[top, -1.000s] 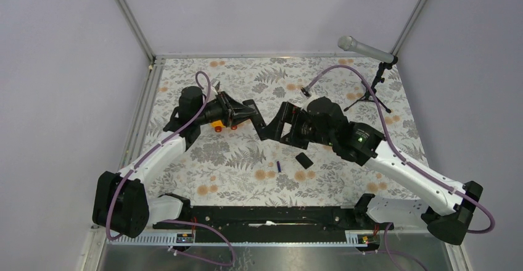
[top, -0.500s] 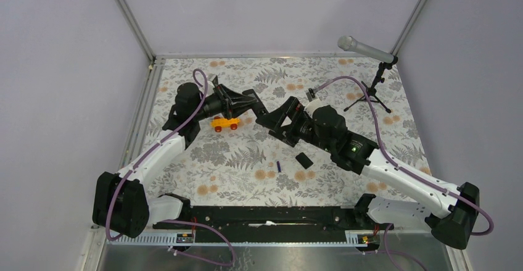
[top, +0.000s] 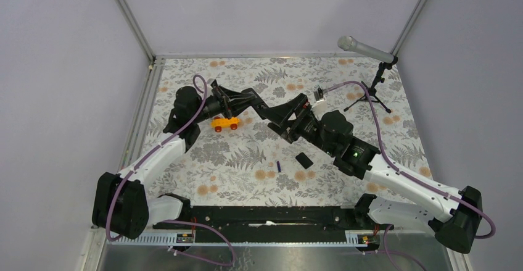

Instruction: Load the batteries into the remote control

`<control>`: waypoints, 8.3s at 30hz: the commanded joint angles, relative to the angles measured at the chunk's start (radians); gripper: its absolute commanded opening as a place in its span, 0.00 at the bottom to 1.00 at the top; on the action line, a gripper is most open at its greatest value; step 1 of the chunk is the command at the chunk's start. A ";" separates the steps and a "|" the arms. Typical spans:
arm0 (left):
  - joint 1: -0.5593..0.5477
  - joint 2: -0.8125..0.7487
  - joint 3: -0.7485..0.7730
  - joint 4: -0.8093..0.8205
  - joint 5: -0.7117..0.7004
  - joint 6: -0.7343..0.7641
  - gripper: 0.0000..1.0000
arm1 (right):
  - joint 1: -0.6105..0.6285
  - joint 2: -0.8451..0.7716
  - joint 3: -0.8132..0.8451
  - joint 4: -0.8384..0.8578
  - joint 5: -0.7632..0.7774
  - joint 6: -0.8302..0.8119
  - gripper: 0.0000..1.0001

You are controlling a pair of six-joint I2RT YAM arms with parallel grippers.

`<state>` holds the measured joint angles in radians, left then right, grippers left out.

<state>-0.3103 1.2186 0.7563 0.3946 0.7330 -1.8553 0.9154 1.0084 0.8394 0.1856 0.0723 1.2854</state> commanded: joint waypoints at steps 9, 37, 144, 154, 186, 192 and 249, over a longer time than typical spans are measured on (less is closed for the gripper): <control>0.005 -0.050 0.010 0.064 -0.027 -0.038 0.00 | 0.000 0.006 0.010 0.069 0.107 0.067 0.94; 0.005 -0.098 0.009 0.038 -0.033 -0.027 0.00 | -0.007 0.052 0.004 0.036 0.079 0.147 0.74; 0.190 -0.181 0.182 -0.681 -0.113 1.211 0.00 | -0.021 0.668 0.238 -0.818 -0.025 -0.688 0.34; 0.232 -0.207 0.169 -0.685 -0.118 1.208 0.00 | 0.039 0.720 0.355 -0.833 0.127 -0.749 0.51; 0.267 -0.255 0.113 -0.601 -0.130 1.099 0.00 | -0.146 0.587 0.116 -0.686 0.069 0.013 0.00; 0.267 -0.274 0.104 -0.615 -0.165 1.094 0.00 | -0.150 0.726 0.240 -0.809 -0.006 0.192 0.00; 0.687 0.267 0.395 -0.876 -0.302 1.199 0.00 | -0.162 0.869 0.542 -0.545 -0.283 -0.520 0.48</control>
<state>0.3954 1.4425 1.0885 -0.4442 0.2245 -0.7681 0.7582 1.8736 1.3281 -0.3302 -0.1833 0.7971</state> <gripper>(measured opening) 0.167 0.482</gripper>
